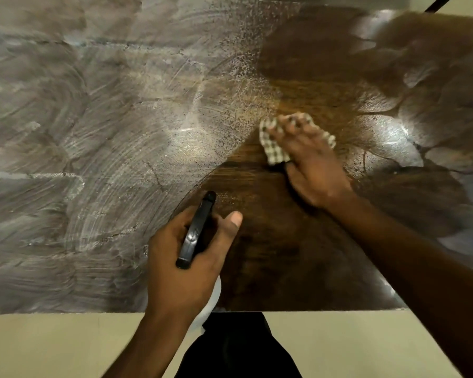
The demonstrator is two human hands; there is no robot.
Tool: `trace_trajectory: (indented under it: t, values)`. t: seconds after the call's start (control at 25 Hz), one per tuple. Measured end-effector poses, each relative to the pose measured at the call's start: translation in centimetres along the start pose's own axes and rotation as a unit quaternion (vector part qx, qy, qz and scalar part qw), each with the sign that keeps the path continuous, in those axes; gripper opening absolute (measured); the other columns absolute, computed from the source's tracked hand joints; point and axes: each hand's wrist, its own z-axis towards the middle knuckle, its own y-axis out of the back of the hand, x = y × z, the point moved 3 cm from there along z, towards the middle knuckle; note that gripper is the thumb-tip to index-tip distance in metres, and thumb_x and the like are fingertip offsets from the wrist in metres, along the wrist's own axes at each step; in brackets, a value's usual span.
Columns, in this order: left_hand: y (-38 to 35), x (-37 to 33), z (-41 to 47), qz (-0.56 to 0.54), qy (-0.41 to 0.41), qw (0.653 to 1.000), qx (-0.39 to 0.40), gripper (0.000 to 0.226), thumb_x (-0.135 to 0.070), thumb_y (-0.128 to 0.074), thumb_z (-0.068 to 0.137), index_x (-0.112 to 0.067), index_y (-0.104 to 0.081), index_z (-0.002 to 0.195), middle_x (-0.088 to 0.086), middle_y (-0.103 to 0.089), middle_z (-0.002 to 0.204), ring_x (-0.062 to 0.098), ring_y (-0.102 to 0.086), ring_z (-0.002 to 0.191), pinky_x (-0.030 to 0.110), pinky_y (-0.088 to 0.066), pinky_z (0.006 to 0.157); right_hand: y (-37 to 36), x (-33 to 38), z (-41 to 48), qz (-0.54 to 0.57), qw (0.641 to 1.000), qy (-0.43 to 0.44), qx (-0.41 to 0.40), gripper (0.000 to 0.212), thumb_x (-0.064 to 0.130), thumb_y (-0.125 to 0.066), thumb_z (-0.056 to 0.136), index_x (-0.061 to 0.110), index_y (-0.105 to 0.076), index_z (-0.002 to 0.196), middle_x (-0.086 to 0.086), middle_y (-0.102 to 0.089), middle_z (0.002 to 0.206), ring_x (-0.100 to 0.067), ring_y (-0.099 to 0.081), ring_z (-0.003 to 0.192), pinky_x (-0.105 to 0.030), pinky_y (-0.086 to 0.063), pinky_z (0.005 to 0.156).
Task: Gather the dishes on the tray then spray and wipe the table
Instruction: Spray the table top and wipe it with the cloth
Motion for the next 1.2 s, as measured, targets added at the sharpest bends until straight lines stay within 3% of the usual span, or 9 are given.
trace_trajectory:
  t: [0.16,0.32,0.4,0.48,0.64,0.8,0.96,1.08,1.2]
  values:
    - [-0.7,-0.8,1.1,-0.022,0.008,1.0,-0.008,0.049,-0.032,-0.081,0.089,-0.023,-0.05,0.052,-0.011,-0.047,0.043,0.004,-0.049,0.044,0.01,-0.041,0.051,1.0,-0.6,1.9,0.055,0.964,-0.236,-0.11,0.071,0.025,-0.042,0.097,0.031,-0.03,0.167,0.001,-0.02,0.178,-0.027,-0.004,0.166,-0.056,-0.011,0.133]
    - [-1.0,-1.4,3.2,0.026,0.01,1.0,-0.003,0.049,-0.048,-0.081,0.085,-0.022,-0.053,0.054,0.003,-0.05,0.047,0.017,-0.052,0.045,0.033,-0.047,0.054,-3.4,7.9,1.0,0.011,0.995,0.077,0.057,0.072,0.022,-0.053,0.1,0.032,-0.029,0.167,0.002,-0.017,0.178,-0.025,0.0,0.167,-0.054,-0.005,0.134]
    - [-1.0,-2.1,4.0,0.008,-0.008,1.0,-0.004,0.034,-0.048,-0.081,0.084,-0.03,-0.064,0.06,-0.004,-0.059,0.051,0.01,-0.058,0.048,0.024,-0.049,0.053,-4.0,8.8,0.9,-0.016,0.954,0.269,0.13,0.067,0.024,-0.06,0.099,0.028,-0.039,0.163,0.003,-0.028,0.175,-0.022,-0.008,0.166,-0.047,-0.004,0.135]
    - [-1.0,-3.0,4.5,-0.008,-0.022,1.0,0.0,0.023,-0.047,-0.082,0.084,-0.028,-0.074,0.074,-0.01,-0.064,0.054,0.008,-0.062,0.05,0.018,-0.048,0.054,-2.3,5.9,2.9,-0.052,0.937,0.312,0.145,0.068,0.025,-0.056,0.097,0.03,-0.038,0.163,0.003,-0.029,0.175,-0.023,-0.012,0.166,-0.048,-0.009,0.134]
    - [-0.6,-4.1,5.6,-0.025,-0.027,0.999,-0.026,0.029,-0.041,-0.083,0.086,-0.018,-0.071,0.074,-0.005,-0.059,0.052,0.017,-0.058,0.049,0.017,-0.045,0.052,2.7,-2.5,7.3,-0.008,1.0,-0.01,0.014,0.07,0.027,-0.038,0.097,0.032,-0.03,0.166,0.002,-0.021,0.177,-0.026,-0.007,0.166,-0.055,-0.013,0.133]
    - [-0.4,-4.2,7.2,0.001,-0.033,0.999,-0.033,0.054,-0.045,-0.08,0.088,-0.003,-0.057,0.063,0.017,-0.051,0.05,0.038,-0.056,0.048,0.043,-0.05,0.056,2.2,-0.3,9.3,0.091,0.948,-0.275,-0.129,0.07,0.024,-0.043,0.096,0.025,-0.036,0.165,-0.003,-0.023,0.177,-0.029,-0.007,0.166,-0.053,-0.008,0.134]
    - [-0.3,-4.4,9.1,-0.013,-0.024,0.999,-0.026,0.036,-0.043,-0.083,0.086,-0.016,-0.067,0.068,0.002,-0.059,0.05,0.017,-0.06,0.047,0.028,-0.052,0.052,-2.6,8.9,7.1,0.026,0.998,0.057,0.002,0.075,0.027,-0.065,0.096,0.025,-0.033,0.164,-0.006,-0.026,0.175,-0.024,-0.004,0.164,-0.044,0.003,0.135]
    - [-0.4,-5.2,10.3,-0.014,-0.049,0.999,0.01,0.015,-0.039,-0.082,0.087,-0.028,-0.074,0.08,-0.013,-0.069,0.058,0.0,-0.064,0.051,0.011,-0.048,0.054,-2.2,7.8,6.8,-0.047,0.935,0.343,0.072,0.087,0.025,-0.081,0.083,0.017,-0.037,0.157,-0.011,-0.047,0.163,-0.026,-0.019,0.157,-0.037,0.0,0.134]
    - [-0.2,-5.7,11.5,-0.014,-0.066,0.997,0.022,0.029,-0.04,-0.082,0.088,-0.018,-0.068,0.075,-0.002,-0.058,0.051,0.011,-0.056,0.044,0.022,-0.044,0.05,0.9,1.8,10.9,-0.06,0.97,0.204,0.12,0.066,0.028,-0.049,0.101,0.031,-0.031,0.165,-0.002,-0.029,0.174,-0.028,-0.017,0.164,-0.056,-0.02,0.132]
